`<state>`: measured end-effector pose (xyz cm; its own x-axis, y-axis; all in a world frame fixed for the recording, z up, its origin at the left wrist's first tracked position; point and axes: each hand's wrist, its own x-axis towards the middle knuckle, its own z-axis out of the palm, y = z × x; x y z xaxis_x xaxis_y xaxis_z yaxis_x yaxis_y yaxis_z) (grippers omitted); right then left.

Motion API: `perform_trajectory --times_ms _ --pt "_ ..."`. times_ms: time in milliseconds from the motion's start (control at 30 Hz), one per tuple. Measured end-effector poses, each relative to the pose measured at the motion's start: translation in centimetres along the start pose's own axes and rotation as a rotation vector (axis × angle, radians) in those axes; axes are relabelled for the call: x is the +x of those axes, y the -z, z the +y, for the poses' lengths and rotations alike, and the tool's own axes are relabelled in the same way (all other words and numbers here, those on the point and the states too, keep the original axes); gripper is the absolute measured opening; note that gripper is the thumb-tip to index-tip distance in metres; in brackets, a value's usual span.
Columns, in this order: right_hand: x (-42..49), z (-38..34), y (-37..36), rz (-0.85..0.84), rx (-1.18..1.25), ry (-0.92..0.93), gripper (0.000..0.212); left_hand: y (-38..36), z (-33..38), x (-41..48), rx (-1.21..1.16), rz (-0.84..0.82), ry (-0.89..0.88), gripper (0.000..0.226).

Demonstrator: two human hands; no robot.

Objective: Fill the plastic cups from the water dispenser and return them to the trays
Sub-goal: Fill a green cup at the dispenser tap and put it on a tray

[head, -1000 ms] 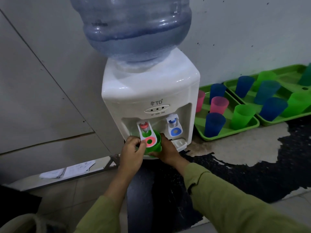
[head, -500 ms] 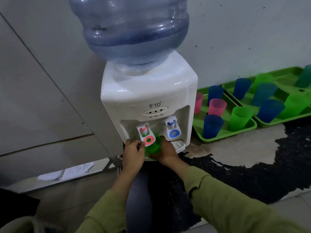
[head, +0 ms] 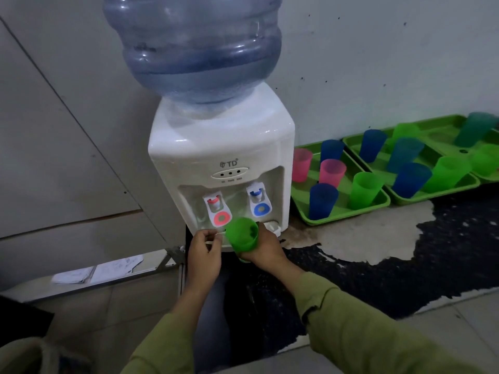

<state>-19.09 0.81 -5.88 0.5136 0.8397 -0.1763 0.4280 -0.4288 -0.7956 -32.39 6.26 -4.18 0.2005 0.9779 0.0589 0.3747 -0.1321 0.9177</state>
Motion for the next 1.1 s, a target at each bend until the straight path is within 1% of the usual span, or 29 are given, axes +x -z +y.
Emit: perform_trajectory --times_ms 133,300,400,600,833,967,1100 --pt "-1.6 1.8 2.0 0.004 0.018 0.036 0.063 -0.9 0.3 -1.8 0.001 0.014 0.007 0.003" --pt "-3.4 4.8 6.7 0.014 0.05 0.09 0.065 -4.3 1.9 -4.4 0.027 -0.029 0.016 0.002" --pt "-4.4 7.2 10.6 0.022 0.016 0.123 0.069 -7.5 3.3 -6.0 0.032 -0.061 -0.009 0.004" --pt "-6.5 12.3 19.9 0.068 0.037 0.138 0.066 -15.5 7.3 -10.0 0.036 -0.105 -0.077 0.004" --pt "-7.4 16.8 31.5 0.178 -0.055 0.18 0.069 -24.5 12.6 -14.4 0.026 -0.209 -0.105 0.004" --pt "-7.0 18.3 37.5 0.246 -0.054 0.155 0.071 -28.6 15.8 -15.5 0.05 -0.24 -0.148 0.002" --pt "-6.0 19.7 42.7 0.341 -0.017 0.137 0.068 -33.0 19.2 -15.4 0.032 -0.31 -0.182 0.006"
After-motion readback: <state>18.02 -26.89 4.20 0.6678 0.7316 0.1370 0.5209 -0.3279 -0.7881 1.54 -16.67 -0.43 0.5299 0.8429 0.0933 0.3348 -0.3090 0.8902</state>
